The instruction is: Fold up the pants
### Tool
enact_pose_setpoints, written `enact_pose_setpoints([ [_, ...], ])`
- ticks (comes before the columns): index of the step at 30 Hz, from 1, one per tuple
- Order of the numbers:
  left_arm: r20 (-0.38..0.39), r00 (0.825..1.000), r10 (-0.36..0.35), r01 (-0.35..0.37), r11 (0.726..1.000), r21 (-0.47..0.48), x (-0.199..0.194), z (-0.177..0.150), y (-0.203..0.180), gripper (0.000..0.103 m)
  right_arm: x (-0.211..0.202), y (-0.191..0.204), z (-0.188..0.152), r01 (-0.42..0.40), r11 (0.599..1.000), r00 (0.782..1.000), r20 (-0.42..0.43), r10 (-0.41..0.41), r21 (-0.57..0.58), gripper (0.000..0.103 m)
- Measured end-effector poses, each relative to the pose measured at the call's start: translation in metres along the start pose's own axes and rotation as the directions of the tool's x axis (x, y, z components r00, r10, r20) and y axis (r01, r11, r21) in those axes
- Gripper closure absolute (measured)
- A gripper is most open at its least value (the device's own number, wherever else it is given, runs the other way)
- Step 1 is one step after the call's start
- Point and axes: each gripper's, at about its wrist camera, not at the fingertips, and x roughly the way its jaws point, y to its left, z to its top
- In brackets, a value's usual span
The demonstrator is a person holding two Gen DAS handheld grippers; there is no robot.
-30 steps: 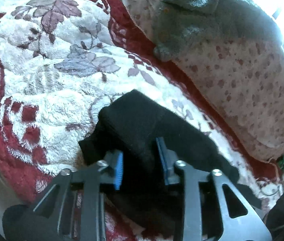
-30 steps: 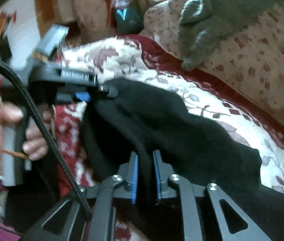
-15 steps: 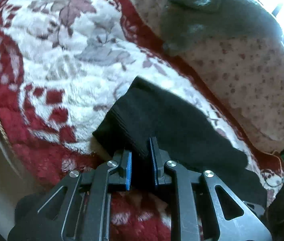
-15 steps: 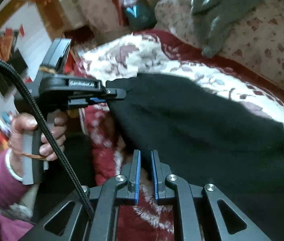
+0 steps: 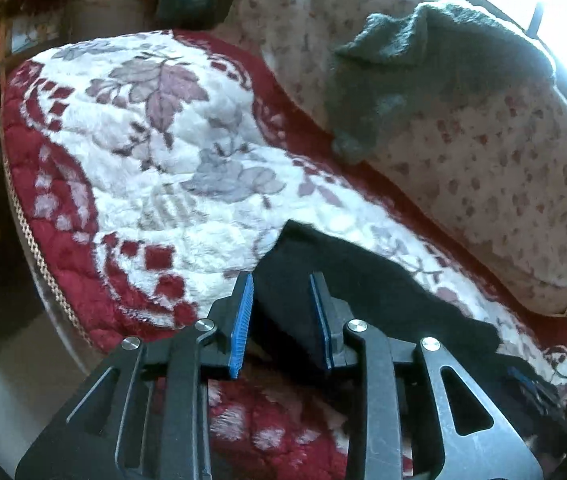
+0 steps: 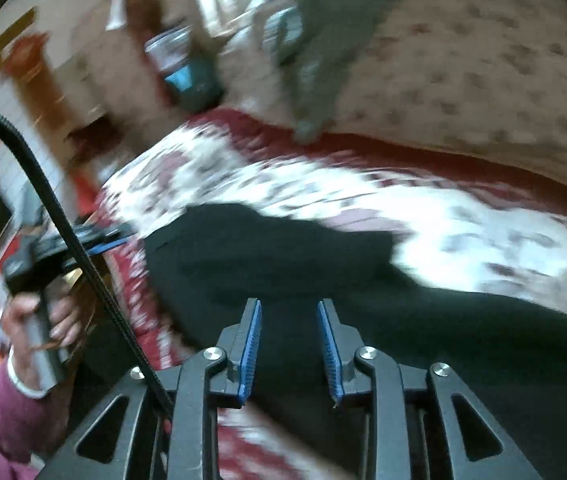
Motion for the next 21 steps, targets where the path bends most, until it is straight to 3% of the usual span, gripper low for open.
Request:
enact_pose_setpoints([
  [3, -0.009, 1.000, -0.026, 0.026, 0.999, 0.033, -0.001, -0.001, -0.016, 0.077, -0.011, -0.022, 0.007, 0.035, 0.998, 0.999, 0.023, -0.036, 0.058, 0.075],
  [5, -0.037, 0.998, -0.058, 0.060, 0.996, 0.059, 0.003, -0.005, -0.030, 0.075, -0.016, -0.029, 0.010, 0.039, 0.996, 0.998, 0.044, -0.043, 0.080, 0.067],
  [7, -0.075, 0.993, -0.094, 0.100, 0.992, 0.075, 0.008, -0.011, -0.044, 0.068, -0.013, -0.036, 0.014, 0.004, 0.993, 0.999, 0.045, -0.009, 0.115, 0.065],
  [11, -0.168, 0.972, -0.167, 0.185, 0.977, 0.102, 0.021, -0.026, -0.077, 0.065, 0.007, -0.049, 0.029, -0.040, 0.990, 0.999, 0.015, 0.038, 0.134, 0.064],
  [15, -0.224, 0.952, -0.208, 0.244, 0.958, 0.152, 0.030, -0.049, -0.111, 0.065, 0.048, -0.070, 0.042, -0.083, 0.971, 0.991, -0.086, 0.105, 0.226, 0.064],
  [16, -0.233, 0.949, -0.212, 0.253, 0.954, 0.163, 0.033, -0.053, -0.118, 0.065, 0.055, -0.073, 0.043, -0.113, 0.963, 0.985, -0.096, 0.140, 0.245, 0.067],
  [17, -0.243, 0.947, -0.212, 0.257, 0.951, 0.173, 0.035, -0.057, -0.123, 0.065, 0.060, -0.075, 0.044, -0.139, 0.956, 0.981, -0.093, 0.168, 0.260, 0.084],
  [18, -0.254, 0.944, -0.211, 0.261, 0.949, 0.180, 0.039, -0.060, -0.128, 0.065, 0.062, -0.073, 0.045, -0.152, 0.954, 0.980, -0.084, 0.179, 0.257, 0.092],
  [21, -0.275, 0.939, -0.205, 0.261, 0.947, 0.186, 0.049, -0.065, -0.136, 0.065, 0.060, -0.063, 0.054, -0.133, 0.973, 0.987, -0.063, 0.147, 0.186, 0.093],
])
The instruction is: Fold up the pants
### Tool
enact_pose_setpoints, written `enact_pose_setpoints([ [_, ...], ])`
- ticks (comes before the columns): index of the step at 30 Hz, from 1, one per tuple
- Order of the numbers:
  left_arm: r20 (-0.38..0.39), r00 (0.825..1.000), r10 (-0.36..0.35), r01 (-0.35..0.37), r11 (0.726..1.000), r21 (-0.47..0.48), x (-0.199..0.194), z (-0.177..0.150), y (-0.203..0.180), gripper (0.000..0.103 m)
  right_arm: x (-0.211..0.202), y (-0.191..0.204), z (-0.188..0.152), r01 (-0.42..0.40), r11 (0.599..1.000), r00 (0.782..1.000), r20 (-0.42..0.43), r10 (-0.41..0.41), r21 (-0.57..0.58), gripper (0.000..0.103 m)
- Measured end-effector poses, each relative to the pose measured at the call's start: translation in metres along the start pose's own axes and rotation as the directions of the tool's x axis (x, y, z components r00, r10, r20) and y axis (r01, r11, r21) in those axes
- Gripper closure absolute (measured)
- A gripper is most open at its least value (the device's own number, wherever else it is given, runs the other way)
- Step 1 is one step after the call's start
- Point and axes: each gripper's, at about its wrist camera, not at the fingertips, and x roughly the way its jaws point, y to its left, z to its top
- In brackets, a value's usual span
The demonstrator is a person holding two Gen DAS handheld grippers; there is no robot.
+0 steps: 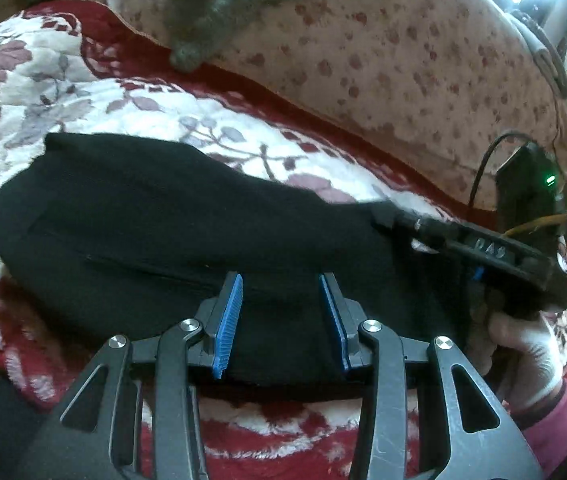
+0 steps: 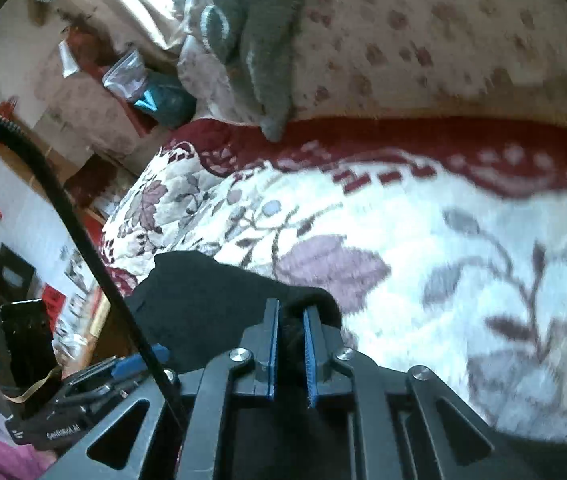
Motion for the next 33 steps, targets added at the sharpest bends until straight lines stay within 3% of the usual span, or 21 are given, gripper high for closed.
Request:
enact_pose_setpoints([
  [2, -0.005, 1.000, 0.012, -0.012, 1.000, 0.004, 0.006, 0.000, -0.001, 0.065, 0.000, 0.003, 0.000, 0.036, 0.999, 0.999, 0.025, -0.035, -0.017, 0.093],
  [6, -0.007, 1.000, 0.030, -0.030, 0.999, 0.011, 0.012, -0.002, 0.001, 0.065, 0.017, -0.005, -0.007, 0.116, 0.993, 0.993, -0.010, -0.116, -0.020, 0.093],
  [9, 0.000, 0.999, 0.041, -0.041, 0.999, 0.027, 0.012, -0.004, -0.001, 0.065, 0.011, -0.005, -0.006, 0.103, 0.995, 0.995, -0.011, -0.103, -0.002, 0.088],
  [11, 0.000, 0.999, 0.044, -0.044, 0.999, 0.025, 0.011, -0.005, -0.001, 0.065, 0.006, -0.005, -0.006, 0.112, 0.994, 0.994, -0.010, -0.112, 0.009, 0.075],
  [12, 0.000, 0.999, 0.045, -0.045, 0.999, 0.022, 0.010, -0.005, -0.001, 0.065, 0.001, -0.004, -0.007, 0.118, 0.993, 0.993, -0.003, -0.118, 0.009, 0.074],
  [18, 0.012, 0.997, 0.075, -0.075, 0.997, 0.019, 0.003, -0.005, -0.002, 0.065, -0.026, 0.007, -0.019, 0.106, 0.994, 0.994, 0.041, -0.105, -0.003, 0.074],
  [20, 0.022, 0.997, 0.079, -0.079, 0.997, 0.011, -0.001, -0.004, 0.000, 0.065, -0.030, 0.010, -0.023, 0.108, 0.994, 0.993, 0.043, -0.108, 0.000, 0.069],
  [24, 0.042, 0.994, 0.103, -0.103, 0.995, 0.002, -0.010, -0.001, 0.007, 0.065, -0.028, 0.010, -0.030, 0.099, 0.995, 0.995, 0.023, -0.100, 0.031, 0.065],
  [33, 0.078, 0.987, 0.142, -0.135, 0.987, -0.087, -0.037, 0.000, 0.046, 0.065, -0.015, 0.041, -0.030, 0.067, 0.996, 0.998, 0.001, -0.067, -0.054, 0.065],
])
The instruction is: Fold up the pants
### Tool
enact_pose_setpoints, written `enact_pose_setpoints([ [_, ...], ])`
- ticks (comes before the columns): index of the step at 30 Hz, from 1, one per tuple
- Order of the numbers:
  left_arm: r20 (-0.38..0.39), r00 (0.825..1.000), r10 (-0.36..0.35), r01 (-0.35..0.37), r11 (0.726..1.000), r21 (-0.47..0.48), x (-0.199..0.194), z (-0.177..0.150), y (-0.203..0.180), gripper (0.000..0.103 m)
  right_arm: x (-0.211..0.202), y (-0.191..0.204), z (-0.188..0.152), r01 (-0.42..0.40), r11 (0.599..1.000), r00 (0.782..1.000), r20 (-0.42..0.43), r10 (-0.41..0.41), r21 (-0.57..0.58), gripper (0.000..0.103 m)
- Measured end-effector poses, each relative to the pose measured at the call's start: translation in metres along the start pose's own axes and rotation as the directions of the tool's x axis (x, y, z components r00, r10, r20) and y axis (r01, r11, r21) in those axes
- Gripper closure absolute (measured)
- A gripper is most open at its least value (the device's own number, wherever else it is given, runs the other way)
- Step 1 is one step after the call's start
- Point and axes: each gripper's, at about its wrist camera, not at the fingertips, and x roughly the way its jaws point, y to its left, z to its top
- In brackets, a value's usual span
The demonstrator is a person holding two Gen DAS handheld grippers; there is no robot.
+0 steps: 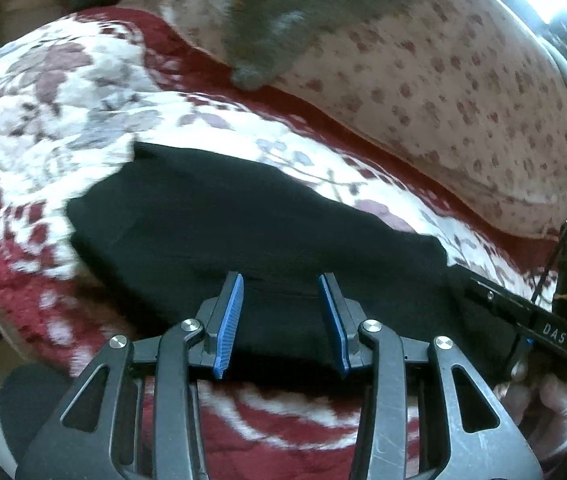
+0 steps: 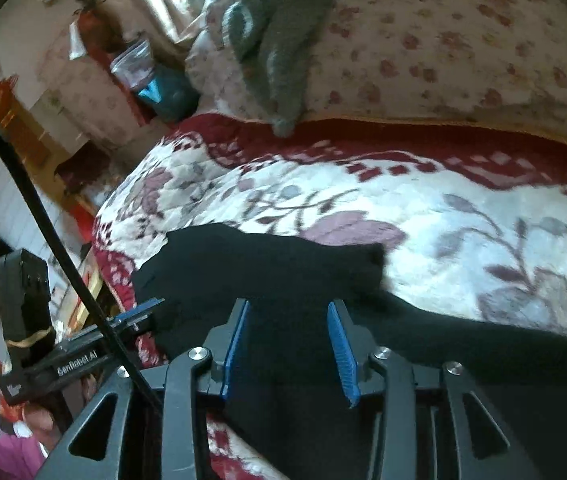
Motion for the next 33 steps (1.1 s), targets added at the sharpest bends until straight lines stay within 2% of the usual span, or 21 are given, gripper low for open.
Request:
enact_pose_setpoints([
  [3, 0.017, 1.000, 0.009, -0.008, 0.998, -0.070, -0.009, 0.001, 0.023, 0.060, 0.012, 0.014, 0.007, -0.007, 0.999, 1.000, -0.015, 0.006, -0.038, 0.064],
  [6, 0.054, 0.998, 0.027, -0.018, 0.988, -0.152, -0.020, 0.001, 0.048, 0.058, 0.030, 0.029, 0.018, -0.032, 0.996, 0.999, -0.031, 0.030, -0.077, 0.057],
  [7, 0.064, 0.997, 0.031, -0.020, 0.986, -0.167, -0.022, 0.001, 0.053, 0.054, 0.038, 0.035, 0.023, -0.039, 0.994, 0.999, -0.041, 0.035, -0.100, 0.055],
  [8, 0.072, 0.997, 0.035, -0.020, 0.981, -0.192, -0.024, 0.001, 0.061, 0.046, 0.046, 0.041, 0.028, -0.047, 0.991, 0.998, -0.054, 0.040, -0.125, 0.054],
  [12, 0.068, 0.997, 0.026, -0.007, 0.965, -0.261, -0.021, 0.001, 0.081, 0.045, 0.083, 0.069, 0.046, -0.071, 0.974, 0.993, -0.108, 0.049, -0.215, 0.053],
  [17, 0.057, 0.998, 0.017, 0.001, 0.952, -0.306, -0.012, 0.000, 0.098, 0.045, 0.135, 0.109, 0.064, -0.086, 0.919, 0.982, -0.191, 0.012, -0.384, 0.051],
  [21, 0.022, 1.000, -0.008, 0.015, 0.941, -0.337, 0.003, 0.001, 0.106, 0.045, 0.169, 0.131, 0.078, -0.109, 0.872, 0.971, -0.238, -0.008, -0.476, 0.049],
  [24, -0.008, 1.000, -0.027, 0.022, 0.941, -0.337, 0.016, 0.000, 0.107, 0.045, 0.198, 0.143, 0.084, -0.141, 0.837, 0.952, -0.305, -0.032, -0.528, 0.047],
  [26, -0.001, 1.000, -0.030, 0.028, 0.940, -0.339, 0.020, 0.000, 0.108, 0.042, 0.217, 0.145, 0.085, -0.187, 0.827, 0.930, -0.368, -0.025, -0.530, 0.048],
  [27, 0.003, 1.000, -0.031, 0.030, 0.939, -0.341, 0.021, 0.001, 0.109, 0.042, 0.225, 0.143, 0.085, -0.215, 0.827, 0.920, -0.393, -0.008, -0.519, 0.050],
  [28, 0.007, 0.999, -0.033, 0.033, 0.938, -0.344, 0.022, 0.002, 0.109, 0.042, 0.228, 0.143, 0.085, -0.230, 0.828, 0.917, -0.399, 0.009, -0.511, 0.061],
  [29, 0.016, 0.999, -0.036, 0.040, 0.935, -0.351, 0.024, 0.004, 0.110, 0.042, 0.231, 0.141, 0.085, -0.251, 0.829, 0.915, -0.401, 0.035, -0.499, 0.065],
  [31, 0.031, 0.999, -0.042, 0.051, 0.933, -0.357, 0.025, 0.005, 0.112, 0.044, 0.234, 0.141, 0.081, -0.247, 0.826, 0.919, -0.392, 0.034, -0.507, 0.072],
  [32, 0.036, 0.998, -0.043, 0.053, 0.936, -0.347, 0.027, 0.007, 0.112, 0.057, 0.231, 0.141, 0.081, -0.251, 0.823, 0.922, -0.385, 0.043, -0.509, 0.080],
  [33, 0.036, 0.998, -0.057, 0.065, 0.939, -0.338, 0.027, 0.009, 0.111, 0.068, 0.227, 0.141, 0.081, -0.251, 0.824, 0.926, -0.373, 0.052, -0.508, 0.082],
])
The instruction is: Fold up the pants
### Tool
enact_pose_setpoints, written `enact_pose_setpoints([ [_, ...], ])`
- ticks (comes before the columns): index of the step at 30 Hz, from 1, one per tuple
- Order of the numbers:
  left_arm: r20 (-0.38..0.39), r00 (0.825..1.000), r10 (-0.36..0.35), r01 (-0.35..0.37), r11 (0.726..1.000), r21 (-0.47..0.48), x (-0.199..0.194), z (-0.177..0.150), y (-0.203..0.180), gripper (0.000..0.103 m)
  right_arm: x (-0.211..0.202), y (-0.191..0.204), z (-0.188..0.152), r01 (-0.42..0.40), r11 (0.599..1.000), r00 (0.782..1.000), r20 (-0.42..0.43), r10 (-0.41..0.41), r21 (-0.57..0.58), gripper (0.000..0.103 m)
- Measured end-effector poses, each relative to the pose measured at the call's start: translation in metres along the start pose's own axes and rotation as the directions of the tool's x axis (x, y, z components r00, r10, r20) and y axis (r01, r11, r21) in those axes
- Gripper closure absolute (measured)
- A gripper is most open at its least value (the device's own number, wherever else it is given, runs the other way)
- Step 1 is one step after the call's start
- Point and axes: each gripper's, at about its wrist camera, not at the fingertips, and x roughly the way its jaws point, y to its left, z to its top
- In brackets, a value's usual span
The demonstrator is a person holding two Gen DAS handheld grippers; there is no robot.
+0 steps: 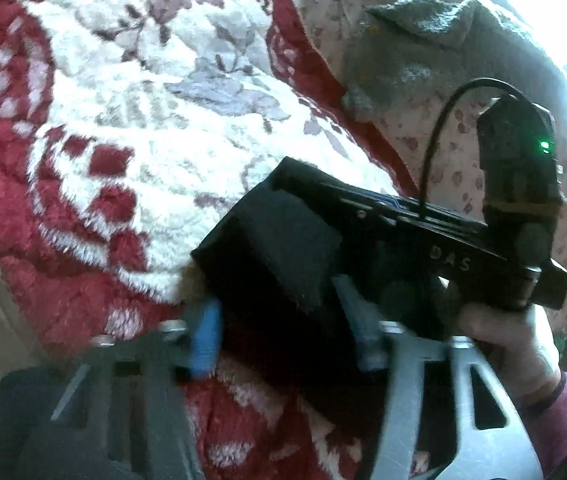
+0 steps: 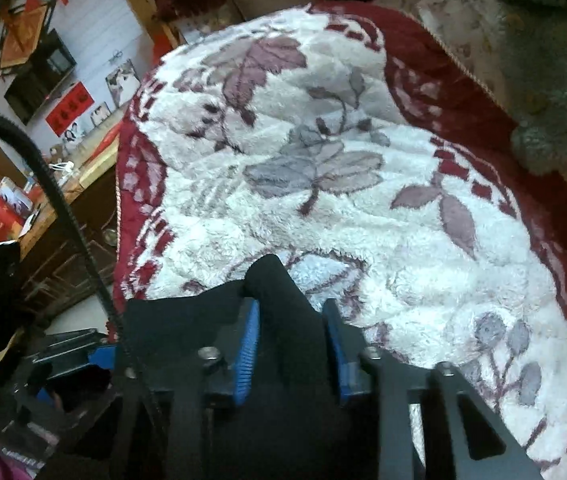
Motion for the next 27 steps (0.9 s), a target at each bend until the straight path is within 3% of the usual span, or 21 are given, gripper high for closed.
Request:
enact_pose_setpoints([
  [3, 0.031, 0.999, -0.017, 0.016, 0.999, 0.041, -0.010, 0.006, -0.007, 0.082, -0.014, 0.004, 0.003, 0.000, 1.000, 0.999, 0.045, -0.001, 0.010, 0.087],
  [7, 0.068, 0.997, -0.030, 0.025, 0.997, 0.074, -0.019, 0.011, -0.013, 0.083, -0.032, 0.009, 0.010, 0.026, 0.999, 0.990, 0.138, -0.031, 0.037, 0.087],
  [11, 0.016, 0.999, 0.035, -0.036, 0.999, 0.023, -0.003, 0.008, -0.001, 0.083, -0.007, 0.004, 0.012, 0.031, 0.996, 0.994, 0.099, -0.039, 0.081, 0.085],
  [13, 0.007, 0.999, 0.033, -0.033, 0.999, 0.000, -0.002, 0.008, 0.005, 0.080, 0.013, 0.000, 0.008, 0.043, 0.991, 0.996, 0.072, -0.052, 0.123, 0.082],
  [15, 0.005, 0.998, 0.058, -0.058, 0.998, -0.001, -0.005, 0.007, 0.006, 0.063, 0.015, -0.003, 0.007, 0.040, 0.989, 0.996, 0.076, -0.051, 0.139, 0.082],
  [17, 0.005, 0.997, 0.081, -0.081, 0.997, -0.007, -0.010, 0.007, 0.009, 0.057, 0.001, -0.007, 0.007, 0.006, 0.983, 0.994, 0.106, -0.026, 0.182, 0.080],
  [21, 0.028, 0.992, 0.120, -0.120, 0.993, 0.003, -0.023, 0.005, 0.005, 0.057, -0.041, -0.002, -0.005, 0.016, 0.977, 0.985, 0.163, -0.051, 0.211, 0.076],
  [24, 0.074, 0.982, 0.175, -0.179, 0.983, 0.049, -0.033, 0.001, -0.008, 0.057, -0.083, 0.003, -0.029, 0.005, 0.971, 0.969, 0.237, -0.063, 0.240, 0.069],
  [27, 0.115, 0.976, 0.184, -0.195, 0.977, 0.092, -0.044, -0.003, -0.023, 0.057, -0.119, 0.005, -0.061, 0.021, 0.960, 0.954, 0.280, -0.103, 0.281, 0.068],
])
